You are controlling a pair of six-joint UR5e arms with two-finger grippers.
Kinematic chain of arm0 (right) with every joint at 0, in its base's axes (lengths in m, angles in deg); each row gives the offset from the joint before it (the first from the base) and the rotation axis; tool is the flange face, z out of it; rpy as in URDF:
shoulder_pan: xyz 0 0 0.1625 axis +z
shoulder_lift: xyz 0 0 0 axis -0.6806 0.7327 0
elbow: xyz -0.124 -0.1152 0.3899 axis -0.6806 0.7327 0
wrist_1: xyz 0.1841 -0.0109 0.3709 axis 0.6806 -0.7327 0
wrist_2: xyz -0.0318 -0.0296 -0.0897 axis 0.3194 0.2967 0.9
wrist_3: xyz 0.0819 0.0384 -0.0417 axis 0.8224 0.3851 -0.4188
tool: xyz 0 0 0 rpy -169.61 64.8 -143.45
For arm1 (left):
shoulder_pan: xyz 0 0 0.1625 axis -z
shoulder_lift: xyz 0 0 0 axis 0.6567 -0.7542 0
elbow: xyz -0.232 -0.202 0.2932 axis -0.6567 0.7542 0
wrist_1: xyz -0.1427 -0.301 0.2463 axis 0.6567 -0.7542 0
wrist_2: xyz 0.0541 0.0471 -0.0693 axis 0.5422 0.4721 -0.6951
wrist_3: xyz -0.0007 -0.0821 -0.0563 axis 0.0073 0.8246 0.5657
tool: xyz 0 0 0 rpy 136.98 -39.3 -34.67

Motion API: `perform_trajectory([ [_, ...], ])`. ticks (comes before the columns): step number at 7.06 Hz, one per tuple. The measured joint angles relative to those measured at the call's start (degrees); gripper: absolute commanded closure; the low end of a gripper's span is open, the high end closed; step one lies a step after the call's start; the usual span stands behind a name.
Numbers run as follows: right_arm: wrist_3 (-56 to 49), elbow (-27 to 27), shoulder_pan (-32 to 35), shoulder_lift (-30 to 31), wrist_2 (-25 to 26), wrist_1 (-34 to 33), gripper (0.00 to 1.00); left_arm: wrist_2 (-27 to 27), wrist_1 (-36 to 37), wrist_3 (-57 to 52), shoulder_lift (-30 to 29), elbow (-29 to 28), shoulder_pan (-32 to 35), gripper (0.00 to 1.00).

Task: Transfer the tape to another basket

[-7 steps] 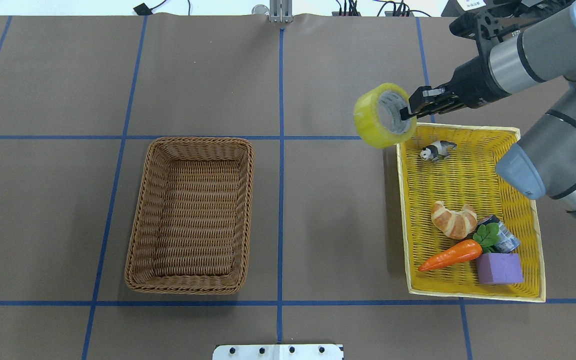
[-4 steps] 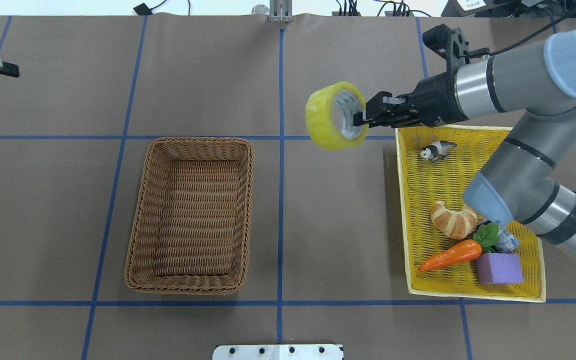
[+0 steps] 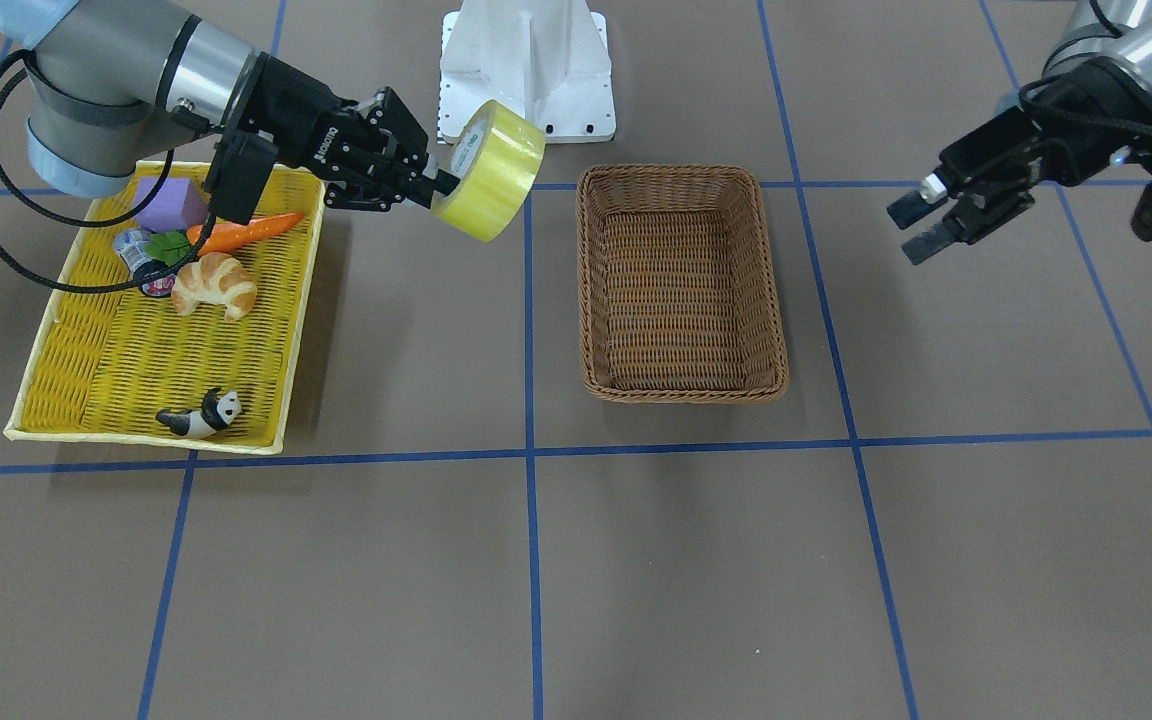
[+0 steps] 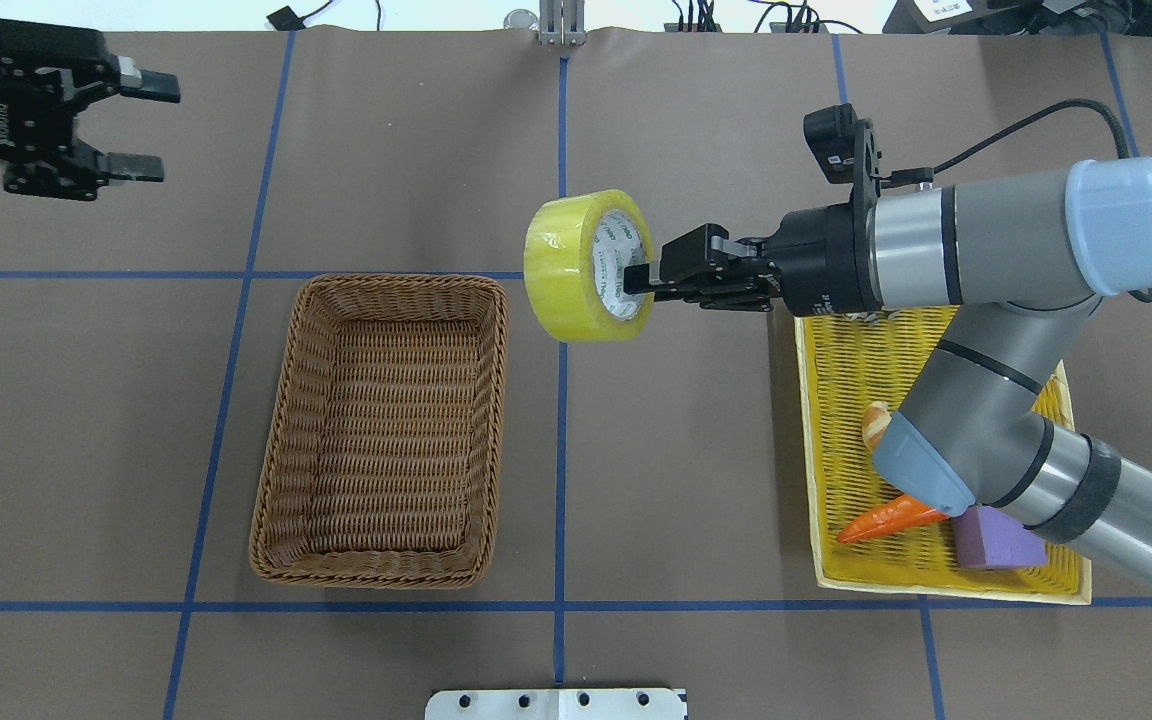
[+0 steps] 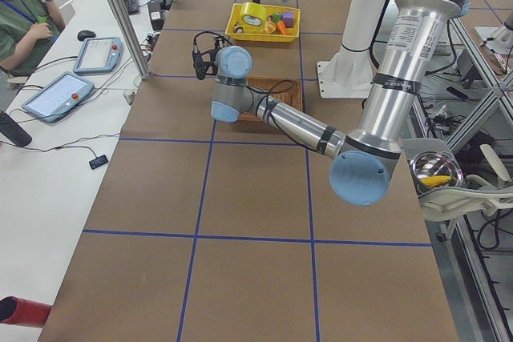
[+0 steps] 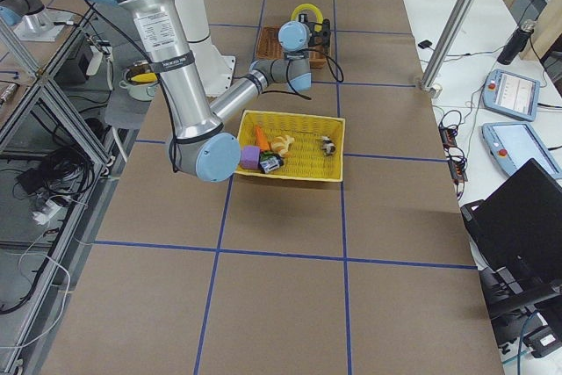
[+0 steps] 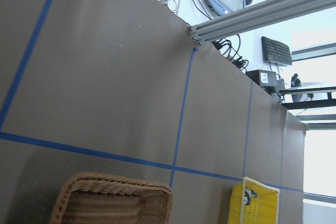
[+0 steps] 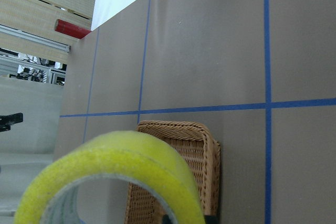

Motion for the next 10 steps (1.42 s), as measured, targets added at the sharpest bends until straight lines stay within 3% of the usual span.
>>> perform_trajectory([
  [2, 0.32, -0.08, -1.90, -1.69, 0.05, 1.89, 1.00, 13.37, -8.18, 9.21, -2.90, 0.15, -9.34, 0.02],
  [4, 0.41, -0.31, -4.02, -3.96, -0.01, 2.13, 1.00, 20.67, -12.47, 13.71, -5.36, 0.32, -15.09, 0.02],
  [10, 0.47, 0.15, -6.21, -4.76, 1.64, 5.19, 1.00, 22.19, -13.97, 15.76, -7.52, 1.28, -22.58, 0.02],
])
